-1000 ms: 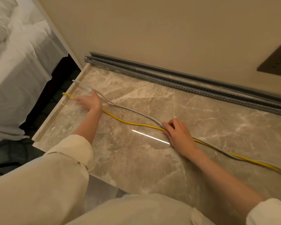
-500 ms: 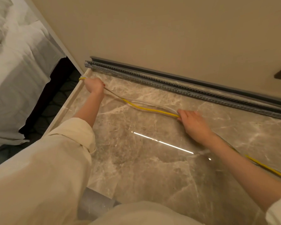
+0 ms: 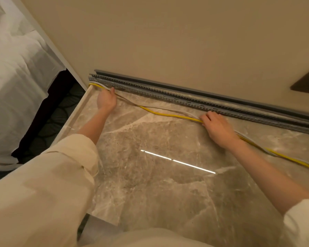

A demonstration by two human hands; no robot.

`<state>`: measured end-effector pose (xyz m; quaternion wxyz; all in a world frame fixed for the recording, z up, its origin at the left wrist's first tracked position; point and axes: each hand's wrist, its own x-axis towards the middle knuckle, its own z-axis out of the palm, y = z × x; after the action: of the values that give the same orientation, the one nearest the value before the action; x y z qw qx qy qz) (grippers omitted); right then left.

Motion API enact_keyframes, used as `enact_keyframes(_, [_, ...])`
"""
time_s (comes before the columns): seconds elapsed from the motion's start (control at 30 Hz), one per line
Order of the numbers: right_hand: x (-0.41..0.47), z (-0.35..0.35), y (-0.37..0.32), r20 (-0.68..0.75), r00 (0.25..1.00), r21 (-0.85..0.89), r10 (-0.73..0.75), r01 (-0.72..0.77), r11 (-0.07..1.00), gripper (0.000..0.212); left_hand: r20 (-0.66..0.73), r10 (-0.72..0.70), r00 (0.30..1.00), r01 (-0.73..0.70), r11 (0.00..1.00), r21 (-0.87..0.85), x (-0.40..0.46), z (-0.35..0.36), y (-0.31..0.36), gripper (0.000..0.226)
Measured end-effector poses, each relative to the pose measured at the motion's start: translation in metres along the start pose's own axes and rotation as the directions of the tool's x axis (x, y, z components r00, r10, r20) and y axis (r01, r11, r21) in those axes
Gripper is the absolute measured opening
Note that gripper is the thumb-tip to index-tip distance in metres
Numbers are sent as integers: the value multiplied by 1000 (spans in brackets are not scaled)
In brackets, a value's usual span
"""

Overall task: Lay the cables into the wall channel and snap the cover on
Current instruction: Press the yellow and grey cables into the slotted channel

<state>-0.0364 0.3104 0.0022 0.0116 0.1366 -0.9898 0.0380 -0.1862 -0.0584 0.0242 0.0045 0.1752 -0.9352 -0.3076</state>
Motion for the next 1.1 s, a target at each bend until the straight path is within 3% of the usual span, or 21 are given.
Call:
enact_keyframes(0.07, [-15, 2, 9, 14, 997, 85, 80, -81, 993, 17, -46, 45, 998, -42, 998, 53, -23, 13, 7, 40])
enact_keyframes(0.17, [-47, -1, 30, 20, 984, 118, 177, -179, 977, 19, -195, 97, 976, -72, 989, 131, -70, 35, 28, 53])
enact_keyframes(0.23, [-74, -7, 45, 18, 980, 56, 197, -198, 979, 27, -164, 302, 939, -276, 947, 164, -101, 50, 44, 53])
enact_keyframes(0.33, [-116, -16, 69, 23, 961, 5, 276, -276, 961, 29, 53, 642, 765, -642, 753, 144, -137, 76, 67, 50])
enact_keyframes(0.4, [-142, -21, 83, 5, 941, -2, 337, -337, 941, 28, 213, 759, 615, -785, 614, 78, -158, 93, 83, 52])
enact_keyframes(0.53, [-187, -27, 106, -3, 922, -14, 388, -388, 922, 25, 400, 822, 405, -902, 430, 29, -197, 124, 112, 56])
enact_keyframes(0.67, [-223, -31, 132, -13, 895, -40, 447, -447, 894, 23, 454, 830, 323, -931, 365, -5, -228, 149, 135, 52])
enact_keyframes(0.8, [-249, -31, 158, 4, 875, -26, 485, -484, 874, 21, 456, 832, 315, -933, 360, -11, -252, 168, 150, 46])
enact_keyframes(1.1, [-263, -22, 189, 71, 902, -35, 426, -424, 905, 17, 319, 793, 519, -847, 527, 67, -270, 191, 168, 19])
